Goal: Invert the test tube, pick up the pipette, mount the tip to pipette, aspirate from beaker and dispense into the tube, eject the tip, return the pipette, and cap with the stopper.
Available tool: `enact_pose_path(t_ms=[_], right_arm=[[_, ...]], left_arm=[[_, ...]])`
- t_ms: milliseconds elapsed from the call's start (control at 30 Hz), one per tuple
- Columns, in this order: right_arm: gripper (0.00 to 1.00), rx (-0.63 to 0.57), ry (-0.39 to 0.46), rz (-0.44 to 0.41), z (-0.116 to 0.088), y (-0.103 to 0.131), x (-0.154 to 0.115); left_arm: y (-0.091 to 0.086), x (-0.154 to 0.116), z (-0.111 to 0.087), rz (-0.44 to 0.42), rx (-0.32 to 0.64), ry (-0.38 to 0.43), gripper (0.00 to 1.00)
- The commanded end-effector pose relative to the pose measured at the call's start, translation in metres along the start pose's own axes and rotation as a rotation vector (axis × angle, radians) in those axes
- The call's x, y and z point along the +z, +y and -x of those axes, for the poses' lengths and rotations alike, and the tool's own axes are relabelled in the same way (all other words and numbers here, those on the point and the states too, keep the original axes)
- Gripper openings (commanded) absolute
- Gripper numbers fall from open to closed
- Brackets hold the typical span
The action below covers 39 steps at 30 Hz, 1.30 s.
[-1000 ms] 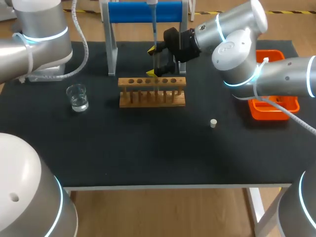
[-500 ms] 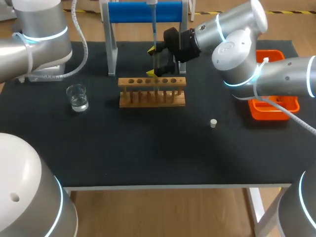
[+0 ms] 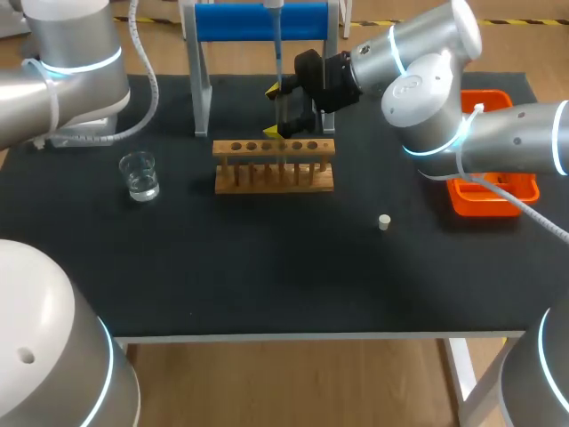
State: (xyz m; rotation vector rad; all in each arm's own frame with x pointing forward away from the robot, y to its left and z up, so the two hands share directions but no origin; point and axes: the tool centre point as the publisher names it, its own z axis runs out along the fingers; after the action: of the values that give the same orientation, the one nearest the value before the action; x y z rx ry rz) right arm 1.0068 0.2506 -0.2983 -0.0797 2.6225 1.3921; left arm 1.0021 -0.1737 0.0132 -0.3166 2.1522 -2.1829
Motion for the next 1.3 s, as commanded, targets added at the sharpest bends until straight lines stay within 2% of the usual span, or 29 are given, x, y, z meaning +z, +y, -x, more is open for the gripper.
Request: enact_pose_path(t_ms=[33, 333, 1300], right_arm=[[1.0, 0.0, 0.004, -0.003, 0.001, 0.0, -0.001], [1.0, 0.0, 0.004, -0.003, 0.001, 0.0, -0.001], [1.0, 0.0, 0.004, -0.003, 0.001, 0.0, -0.001]], left_arm=[[0.002, 0.001, 0.0, -0.004, 0.005, 0.005, 0.0], [0.005, 0.009, -0.001, 0.015, 0.011, 0.002, 0.0], [0.017, 0.006, 0.001, -0.013, -0.022, 0.005, 0.0]])
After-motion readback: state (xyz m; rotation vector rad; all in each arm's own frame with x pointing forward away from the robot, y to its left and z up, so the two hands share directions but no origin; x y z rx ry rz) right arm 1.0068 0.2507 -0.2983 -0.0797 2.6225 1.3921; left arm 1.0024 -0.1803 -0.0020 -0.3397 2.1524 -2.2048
